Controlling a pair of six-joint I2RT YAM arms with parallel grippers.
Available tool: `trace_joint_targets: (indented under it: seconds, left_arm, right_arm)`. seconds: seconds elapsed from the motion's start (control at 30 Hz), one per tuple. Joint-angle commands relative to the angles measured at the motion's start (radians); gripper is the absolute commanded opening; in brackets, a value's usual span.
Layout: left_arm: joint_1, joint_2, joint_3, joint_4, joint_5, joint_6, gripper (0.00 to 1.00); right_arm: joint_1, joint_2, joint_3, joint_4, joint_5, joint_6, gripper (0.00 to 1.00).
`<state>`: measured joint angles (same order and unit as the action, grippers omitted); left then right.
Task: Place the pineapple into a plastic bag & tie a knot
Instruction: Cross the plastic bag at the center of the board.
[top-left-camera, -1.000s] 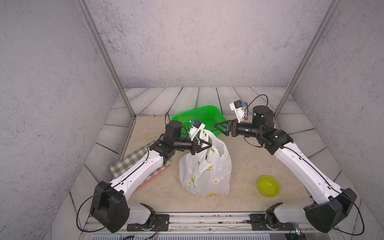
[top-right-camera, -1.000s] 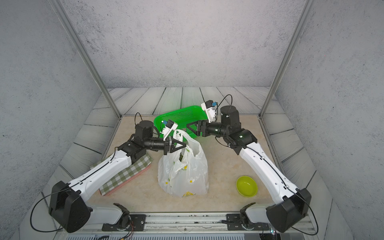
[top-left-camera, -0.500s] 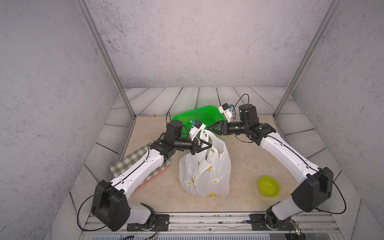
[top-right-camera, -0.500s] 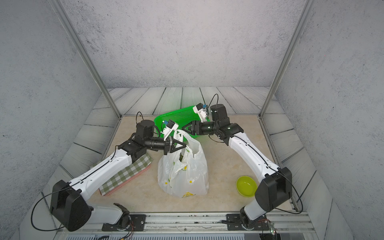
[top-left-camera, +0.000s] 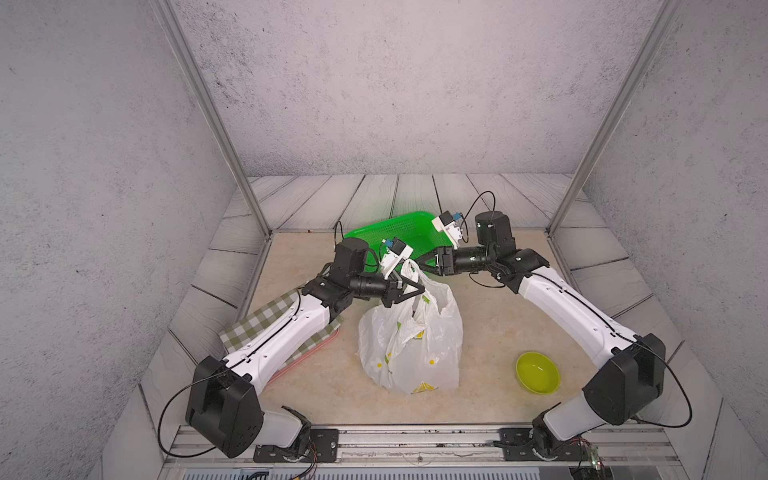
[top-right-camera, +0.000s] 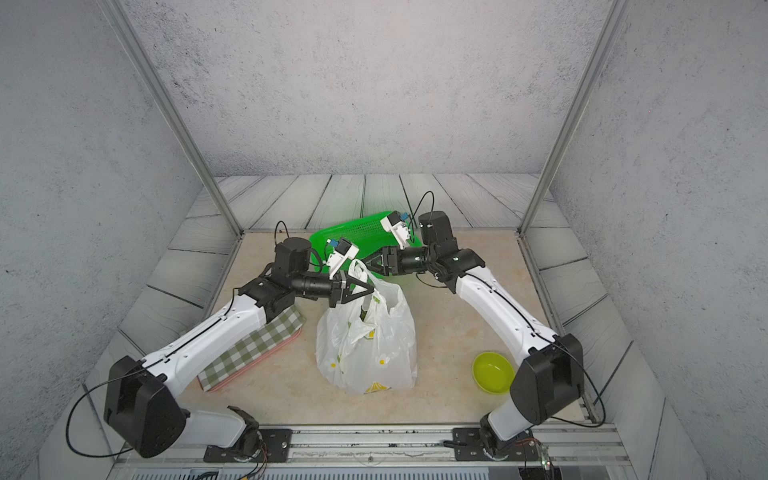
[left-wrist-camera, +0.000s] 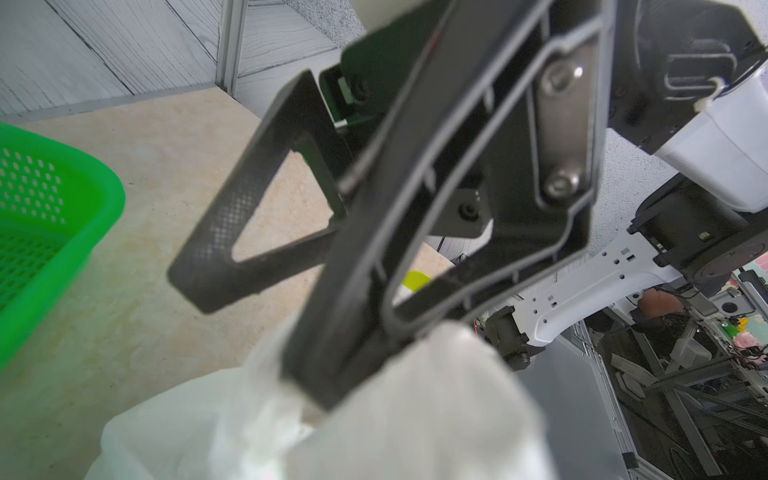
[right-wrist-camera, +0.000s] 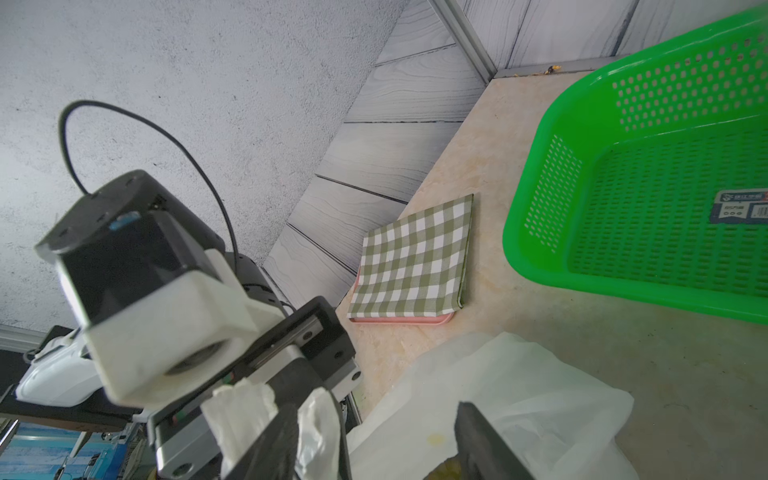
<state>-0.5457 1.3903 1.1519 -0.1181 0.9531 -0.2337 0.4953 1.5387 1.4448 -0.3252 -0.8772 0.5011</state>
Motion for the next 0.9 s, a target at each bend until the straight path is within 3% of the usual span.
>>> trace_joint_targets:
  seconds: [0.0, 0.27, 0.5, 0.87]
  left_arm:
    - [-0.004, 0.005, 0.034, 0.006, 0.012, 0.010, 0.00]
    - [-0.004, 0.004, 0.037, 0.004, 0.000, -0.002, 0.00]
    - [-0.003, 0.012, 0.029, -0.008, -0.062, -0.032, 0.04]
    - [-0.002, 0.033, -0.004, -0.010, -0.076, -0.062, 0.08]
  right_arm:
    - [0.016, -0.037, -0.027, 0.007, -0.034, -0.010, 0.58]
    - [0.021, -0.067, -0.041, 0.016, 0.010, -0.001, 0.29]
    - [0.022, -0.140, -0.100, 0.056, 0.159, 0.017, 0.03]
    - [0.022, -0.216, -0.124, 0.061, 0.318, -0.003, 0.00]
